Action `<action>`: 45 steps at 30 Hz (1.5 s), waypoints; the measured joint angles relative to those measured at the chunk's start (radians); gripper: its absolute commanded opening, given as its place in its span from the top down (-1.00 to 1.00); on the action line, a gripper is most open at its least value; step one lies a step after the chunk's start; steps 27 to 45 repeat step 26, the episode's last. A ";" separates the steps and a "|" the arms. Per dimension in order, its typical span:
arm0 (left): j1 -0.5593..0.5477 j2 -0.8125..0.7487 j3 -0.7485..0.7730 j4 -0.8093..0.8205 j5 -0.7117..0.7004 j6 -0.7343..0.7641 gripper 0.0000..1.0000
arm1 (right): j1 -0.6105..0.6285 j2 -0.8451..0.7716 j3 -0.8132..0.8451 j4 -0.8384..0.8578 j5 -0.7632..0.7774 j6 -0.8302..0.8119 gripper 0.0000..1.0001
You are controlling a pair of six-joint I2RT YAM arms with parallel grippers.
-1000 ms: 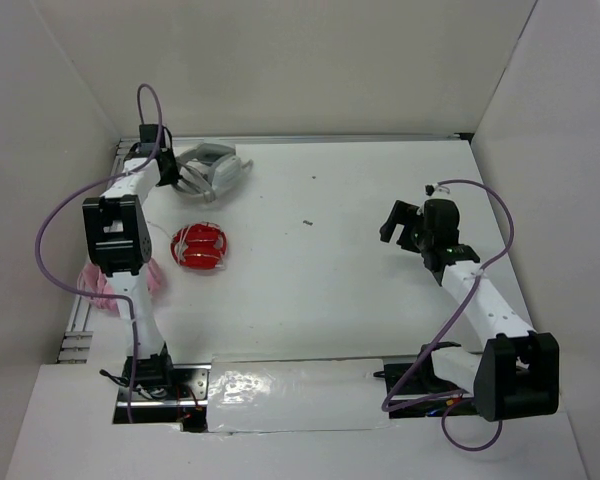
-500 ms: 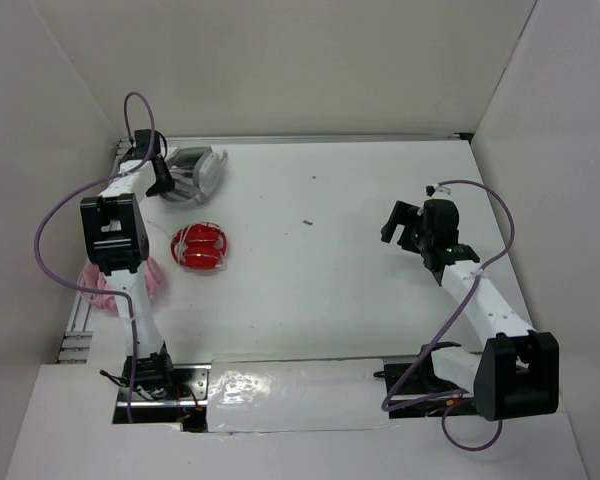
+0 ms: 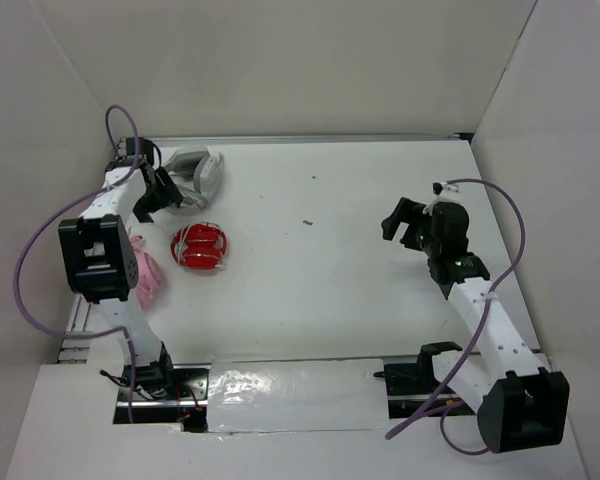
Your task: Wrap the headphones
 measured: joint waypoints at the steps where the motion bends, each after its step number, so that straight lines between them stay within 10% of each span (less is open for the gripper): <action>1: 0.001 -0.056 -0.042 -0.013 0.015 -0.021 -0.84 | 0.000 -0.025 -0.002 0.001 -0.005 0.001 -0.99; 18: -0.319 -1.243 -0.546 0.130 0.375 -0.098 -0.99 | 0.011 -0.426 -0.042 -0.102 0.092 0.148 -0.99; 45: -0.391 -1.241 -0.563 0.103 0.394 -0.098 -0.99 | 0.011 -0.501 -0.041 -0.160 0.163 0.206 -0.99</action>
